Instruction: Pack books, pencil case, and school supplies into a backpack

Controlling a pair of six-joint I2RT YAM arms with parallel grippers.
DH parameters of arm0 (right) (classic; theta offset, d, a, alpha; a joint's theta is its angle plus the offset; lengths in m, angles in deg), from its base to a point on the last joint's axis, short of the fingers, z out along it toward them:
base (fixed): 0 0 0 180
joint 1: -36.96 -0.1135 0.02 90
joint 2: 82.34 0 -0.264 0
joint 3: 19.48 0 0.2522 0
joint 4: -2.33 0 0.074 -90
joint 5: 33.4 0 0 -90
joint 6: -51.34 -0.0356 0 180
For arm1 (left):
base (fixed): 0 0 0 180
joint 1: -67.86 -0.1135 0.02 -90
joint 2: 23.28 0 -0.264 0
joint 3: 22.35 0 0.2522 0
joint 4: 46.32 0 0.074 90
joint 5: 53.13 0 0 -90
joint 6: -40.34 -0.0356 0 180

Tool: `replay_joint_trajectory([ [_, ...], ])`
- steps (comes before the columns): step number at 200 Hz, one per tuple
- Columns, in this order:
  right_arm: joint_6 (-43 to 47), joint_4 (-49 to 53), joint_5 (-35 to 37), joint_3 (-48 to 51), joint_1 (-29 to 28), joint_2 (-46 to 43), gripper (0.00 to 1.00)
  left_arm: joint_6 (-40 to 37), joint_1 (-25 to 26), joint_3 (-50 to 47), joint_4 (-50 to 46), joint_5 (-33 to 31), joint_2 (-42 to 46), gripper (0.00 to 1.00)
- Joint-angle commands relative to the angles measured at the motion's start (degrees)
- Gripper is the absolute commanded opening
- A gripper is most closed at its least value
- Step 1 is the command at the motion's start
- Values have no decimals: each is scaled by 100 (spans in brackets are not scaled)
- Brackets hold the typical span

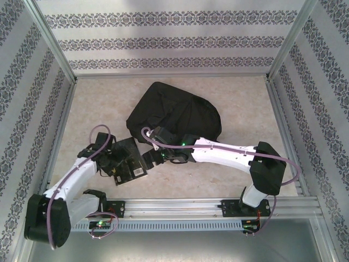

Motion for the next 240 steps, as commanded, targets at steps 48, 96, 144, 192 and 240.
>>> replay_joint_trajectory([
  [48,-44,85,-842,-338,81,533,68,44,391,375,-1361,-946,718,80],
  [96,-86,204,-639,-627,85,1153,58,28,88,107,-1093,-1113,533,71],
  [144,-209,458,-274,-1500,129,2110,62,57,-64,-201,-601,-1057,371,60],
  [192,-297,527,-502,-2156,396,2802,62,22,-74,-405,-416,-1014,322,49],
  [240,-187,540,-853,-2471,437,3240,63,-16,-87,-608,-56,-838,144,40],
])
